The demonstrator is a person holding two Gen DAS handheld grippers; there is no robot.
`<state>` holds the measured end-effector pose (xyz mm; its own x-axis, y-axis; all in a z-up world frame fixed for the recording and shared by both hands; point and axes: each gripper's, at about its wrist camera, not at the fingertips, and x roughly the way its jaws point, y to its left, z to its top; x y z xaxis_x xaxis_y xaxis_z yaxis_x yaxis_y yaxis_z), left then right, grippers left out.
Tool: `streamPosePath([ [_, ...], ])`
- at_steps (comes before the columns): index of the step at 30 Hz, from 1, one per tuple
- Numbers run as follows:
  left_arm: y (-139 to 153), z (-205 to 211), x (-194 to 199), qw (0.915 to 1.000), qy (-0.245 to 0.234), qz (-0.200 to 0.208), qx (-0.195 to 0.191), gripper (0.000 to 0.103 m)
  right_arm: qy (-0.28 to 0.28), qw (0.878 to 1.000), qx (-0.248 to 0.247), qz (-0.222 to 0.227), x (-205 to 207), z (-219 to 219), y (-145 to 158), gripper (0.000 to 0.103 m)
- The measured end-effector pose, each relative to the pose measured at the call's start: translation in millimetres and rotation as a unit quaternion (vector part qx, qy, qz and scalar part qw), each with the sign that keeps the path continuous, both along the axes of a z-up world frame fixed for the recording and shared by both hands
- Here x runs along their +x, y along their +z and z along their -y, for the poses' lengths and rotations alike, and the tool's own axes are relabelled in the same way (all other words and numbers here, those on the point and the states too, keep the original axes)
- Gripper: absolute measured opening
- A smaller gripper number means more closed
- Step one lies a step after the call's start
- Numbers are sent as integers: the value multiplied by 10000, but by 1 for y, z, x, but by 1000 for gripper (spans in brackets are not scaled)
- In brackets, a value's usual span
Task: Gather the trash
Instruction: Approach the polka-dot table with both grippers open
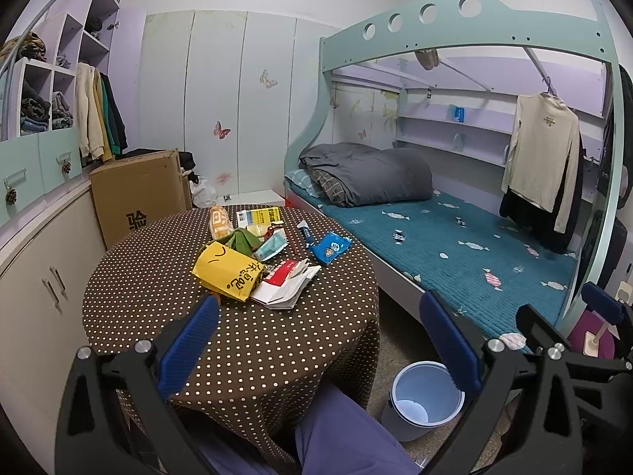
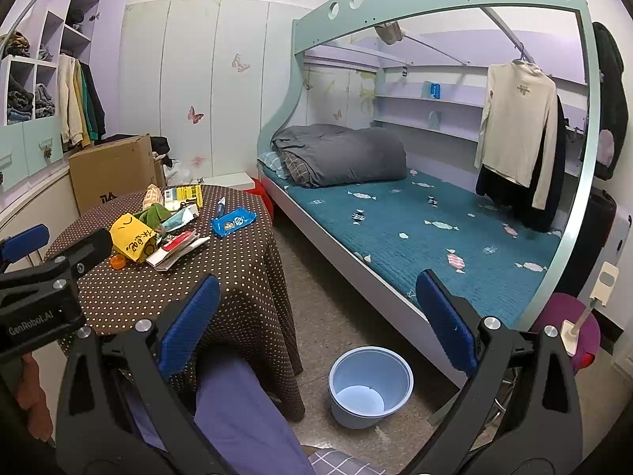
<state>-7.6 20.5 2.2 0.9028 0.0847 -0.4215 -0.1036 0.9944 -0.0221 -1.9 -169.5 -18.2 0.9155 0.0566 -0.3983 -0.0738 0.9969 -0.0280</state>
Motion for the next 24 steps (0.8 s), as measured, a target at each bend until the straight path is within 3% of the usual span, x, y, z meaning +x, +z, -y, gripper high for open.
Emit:
streamPosePath([
  [24,-7,-6,1,9999,77,-59,-32,99,27,10000,31,-58,1,3,0,97],
])
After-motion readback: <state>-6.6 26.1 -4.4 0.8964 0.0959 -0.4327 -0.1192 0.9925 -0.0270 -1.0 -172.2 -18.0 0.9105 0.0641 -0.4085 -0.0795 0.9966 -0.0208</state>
